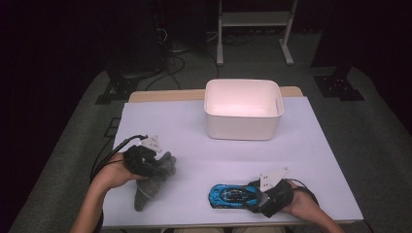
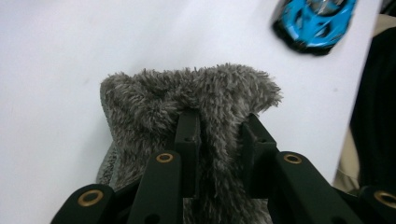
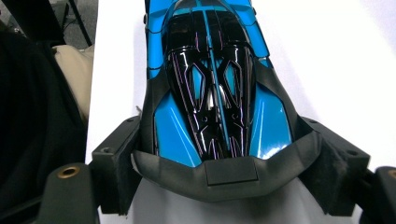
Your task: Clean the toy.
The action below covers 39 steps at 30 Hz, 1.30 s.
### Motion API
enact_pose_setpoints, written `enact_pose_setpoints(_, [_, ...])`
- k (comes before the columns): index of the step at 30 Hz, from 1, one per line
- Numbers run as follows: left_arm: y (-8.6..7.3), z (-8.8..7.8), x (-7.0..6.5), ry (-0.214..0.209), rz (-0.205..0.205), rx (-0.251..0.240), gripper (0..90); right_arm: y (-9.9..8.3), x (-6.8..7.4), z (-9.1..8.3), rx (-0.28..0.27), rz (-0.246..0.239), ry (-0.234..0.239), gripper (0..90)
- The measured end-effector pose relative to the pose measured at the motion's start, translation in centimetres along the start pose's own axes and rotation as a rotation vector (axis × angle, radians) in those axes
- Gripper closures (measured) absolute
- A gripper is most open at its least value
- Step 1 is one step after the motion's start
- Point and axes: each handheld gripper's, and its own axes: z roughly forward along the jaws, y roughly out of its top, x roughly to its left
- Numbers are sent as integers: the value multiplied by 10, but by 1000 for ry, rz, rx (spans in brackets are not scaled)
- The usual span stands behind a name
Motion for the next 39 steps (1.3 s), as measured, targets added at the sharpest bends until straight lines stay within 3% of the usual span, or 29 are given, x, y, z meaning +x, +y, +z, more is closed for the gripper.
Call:
enact_pose_setpoints(3, [-9, 13, 0, -8, -18, -32, 682, 0, 0, 0, 1, 1, 0, 218])
enact_pose_setpoints(6, [-14, 25, -5, -31, -29, -130, 622, 2, 0, 0, 12, 7, -3, 214])
enact_pose_setpoints(9, [-14, 34, -9, -31, -50, -159, 514, 4, 0, 0, 24, 24, 5, 197])
enact_pose_setpoints(10, [-14, 35, -10, -37, -42, -161, 504, 5, -1, 0, 25, 53, 17, 192])
enact_pose_setpoints(12, [-12, 37, -13, -46, -37, -184, 475, 6, -2, -1, 31, 59, 31, 192])
enact_pose_setpoints(14, [-11, 36, -16, -24, -35, -201, 393, 7, -2, -5, 41, 68, 43, 184])
enact_pose_setpoints(17, [-11, 36, -19, -18, -36, -235, 350, 8, -4, -12, 18, 101, 65, 175])
enact_pose_setpoints(21, [-12, 37, -21, 2, -39, -232, 287, 12, -10, -25, -22, 131, 78, 175])
enact_pose_setpoints(29, [-17, 42, -19, 14, -70, -250, 214, 31, -37, -52, -42, 140, 36, 172])
enact_pose_setpoints(39, [-25, 35, -19, 51, -99, -260, 143, 59, -82, -58, 40, 139, 14, 147])
